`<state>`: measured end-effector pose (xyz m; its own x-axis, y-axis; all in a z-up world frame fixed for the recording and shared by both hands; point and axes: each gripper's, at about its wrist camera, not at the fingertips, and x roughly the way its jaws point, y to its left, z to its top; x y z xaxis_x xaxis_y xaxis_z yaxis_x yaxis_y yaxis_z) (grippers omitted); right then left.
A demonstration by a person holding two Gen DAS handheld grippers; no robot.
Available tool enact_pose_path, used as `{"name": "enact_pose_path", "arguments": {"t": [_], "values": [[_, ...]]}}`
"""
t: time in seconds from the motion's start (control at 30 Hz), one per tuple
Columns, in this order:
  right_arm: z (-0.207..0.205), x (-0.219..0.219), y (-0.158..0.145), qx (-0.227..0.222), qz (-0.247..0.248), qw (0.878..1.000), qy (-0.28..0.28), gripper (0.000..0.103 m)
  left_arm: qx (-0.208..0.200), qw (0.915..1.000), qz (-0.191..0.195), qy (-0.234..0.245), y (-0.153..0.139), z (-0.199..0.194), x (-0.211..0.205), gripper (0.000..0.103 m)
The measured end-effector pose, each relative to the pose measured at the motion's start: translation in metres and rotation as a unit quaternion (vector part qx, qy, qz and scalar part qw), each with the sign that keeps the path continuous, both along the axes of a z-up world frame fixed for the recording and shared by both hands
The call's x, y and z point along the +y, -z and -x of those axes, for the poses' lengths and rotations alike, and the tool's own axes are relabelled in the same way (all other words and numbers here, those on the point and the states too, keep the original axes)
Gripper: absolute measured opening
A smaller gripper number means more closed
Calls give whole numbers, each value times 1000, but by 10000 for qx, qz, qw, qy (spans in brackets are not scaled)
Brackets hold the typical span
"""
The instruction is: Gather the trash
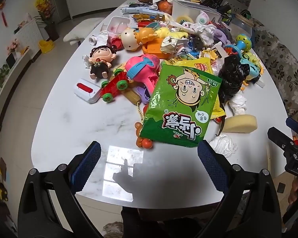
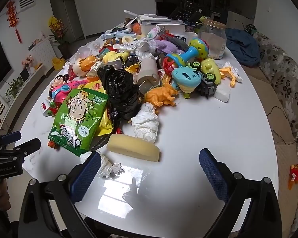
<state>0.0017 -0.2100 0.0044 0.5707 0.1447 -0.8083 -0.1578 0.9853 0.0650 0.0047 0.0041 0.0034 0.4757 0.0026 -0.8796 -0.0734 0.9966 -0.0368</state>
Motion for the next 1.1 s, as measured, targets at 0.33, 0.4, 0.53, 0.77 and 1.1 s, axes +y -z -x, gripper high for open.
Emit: {"name": "enact_pose_path", "arguments": {"t": [0.33, 0.4, 0.53, 0.77, 1.1], "values": [[-3, -3, 1, 36, -23, 10000, 26, 98, 18, 10000, -18, 16, 2, 1, 1, 95], [-4, -3, 1, 41, -21, 10000, 28, 98, 34, 10000, -38, -10, 1, -2, -2, 95], [-6, -3, 2, 57, -21, 10000, 20, 98, 32, 10000, -63, -30, 1, -3, -2, 95], [-7, -3, 3, 68, -48, 10000, 12, 98, 14, 10000, -93, -30, 0, -4, -2, 95], [-8, -2, 4, 91, -33, 10000, 5, 98, 20, 10000, -63, -38, 1, -5, -2, 95]]}}
